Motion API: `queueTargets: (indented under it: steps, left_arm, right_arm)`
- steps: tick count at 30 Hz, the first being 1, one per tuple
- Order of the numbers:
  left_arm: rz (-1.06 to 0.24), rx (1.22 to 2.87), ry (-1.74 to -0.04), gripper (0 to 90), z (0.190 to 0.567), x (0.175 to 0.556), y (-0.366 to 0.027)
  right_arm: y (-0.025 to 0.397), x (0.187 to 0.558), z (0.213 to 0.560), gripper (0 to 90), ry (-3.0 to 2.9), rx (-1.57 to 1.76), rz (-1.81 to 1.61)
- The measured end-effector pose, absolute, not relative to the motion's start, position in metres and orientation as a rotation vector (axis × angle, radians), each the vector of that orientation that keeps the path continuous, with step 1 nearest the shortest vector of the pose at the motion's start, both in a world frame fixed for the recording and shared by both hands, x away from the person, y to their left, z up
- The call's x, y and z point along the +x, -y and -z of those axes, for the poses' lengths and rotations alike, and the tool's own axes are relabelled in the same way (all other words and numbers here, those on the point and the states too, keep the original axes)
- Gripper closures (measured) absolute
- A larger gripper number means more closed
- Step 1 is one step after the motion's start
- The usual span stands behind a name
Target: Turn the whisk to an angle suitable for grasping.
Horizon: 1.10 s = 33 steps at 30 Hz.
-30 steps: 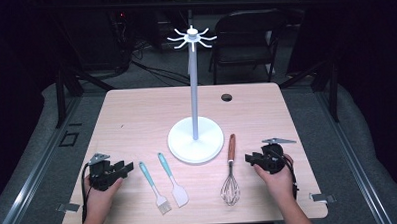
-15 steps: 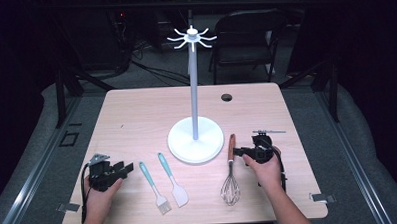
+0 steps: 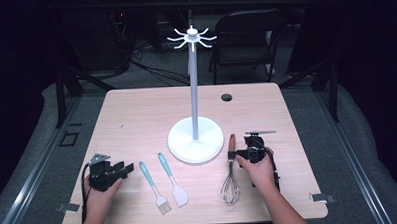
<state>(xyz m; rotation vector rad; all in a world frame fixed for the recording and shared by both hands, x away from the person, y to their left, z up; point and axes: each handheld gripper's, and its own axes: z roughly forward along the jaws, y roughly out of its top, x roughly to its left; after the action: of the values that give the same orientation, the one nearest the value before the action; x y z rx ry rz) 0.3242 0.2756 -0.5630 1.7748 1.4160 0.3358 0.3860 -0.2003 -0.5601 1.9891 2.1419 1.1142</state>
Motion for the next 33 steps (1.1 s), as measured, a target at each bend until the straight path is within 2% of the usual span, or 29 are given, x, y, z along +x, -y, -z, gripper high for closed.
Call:
queueTargets:
  steps: [14,23,33]
  left_arm:
    - [-0.332,1.774,-1.417,52.0,0.564,0.325,-0.276]
    - [-0.326,1.774,-1.417,52.0,0.562,0.324,-0.279]
    - [-0.331,1.774,-1.414,51.8,0.564,0.325,-0.276]
  right_arm:
    - [0.185,0.393,0.563,60.9,-2.135,1.989,-0.986]
    - [0.189,0.393,0.558,66.2,-2.171,1.97,-0.9]
    - [0.192,0.396,0.56,67.3,-2.173,2.011,-0.895]
